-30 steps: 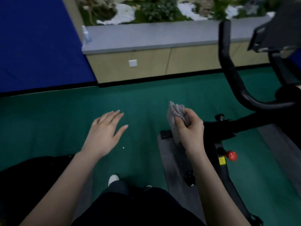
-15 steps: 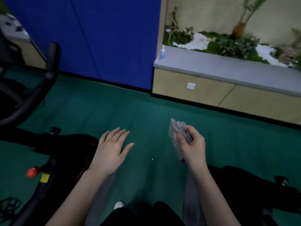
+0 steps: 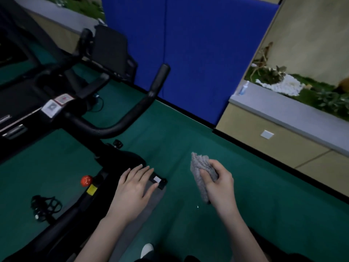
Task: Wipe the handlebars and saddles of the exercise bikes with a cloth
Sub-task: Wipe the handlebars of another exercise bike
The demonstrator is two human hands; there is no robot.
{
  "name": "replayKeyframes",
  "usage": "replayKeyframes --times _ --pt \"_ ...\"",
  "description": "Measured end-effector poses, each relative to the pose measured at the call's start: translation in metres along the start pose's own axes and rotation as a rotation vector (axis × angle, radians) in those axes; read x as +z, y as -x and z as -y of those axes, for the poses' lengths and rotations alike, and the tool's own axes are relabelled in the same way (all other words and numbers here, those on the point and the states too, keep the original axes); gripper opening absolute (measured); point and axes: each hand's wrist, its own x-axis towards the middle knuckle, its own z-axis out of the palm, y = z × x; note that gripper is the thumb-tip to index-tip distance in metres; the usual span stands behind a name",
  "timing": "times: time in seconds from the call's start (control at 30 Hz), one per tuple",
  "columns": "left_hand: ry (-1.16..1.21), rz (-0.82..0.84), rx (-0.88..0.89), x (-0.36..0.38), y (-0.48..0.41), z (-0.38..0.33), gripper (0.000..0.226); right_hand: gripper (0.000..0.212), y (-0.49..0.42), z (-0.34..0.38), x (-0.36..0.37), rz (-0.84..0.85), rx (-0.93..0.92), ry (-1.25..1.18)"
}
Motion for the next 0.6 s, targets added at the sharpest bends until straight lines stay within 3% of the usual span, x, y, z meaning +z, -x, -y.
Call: replayKeyframes --times 0.1,0.27,0.6 --pt "0.036 -0.026 -0.053 -0.005 0.006 0.027 0.061 0.037 -0.003 0.010 0.028 0.046 -0.016 0.013" --pt "0.063 -0.079 -0.120 -0.013 0.017 0.062 0.078 0.021 -0.006 0.018 0.066 0.144 -0.022 0.026" --pt "0.072 -0.078 -0.364 -0.017 0.040 0.092 0.079 0.028 -0.019 0.026 0.105 0.364 -0.013 0.082"
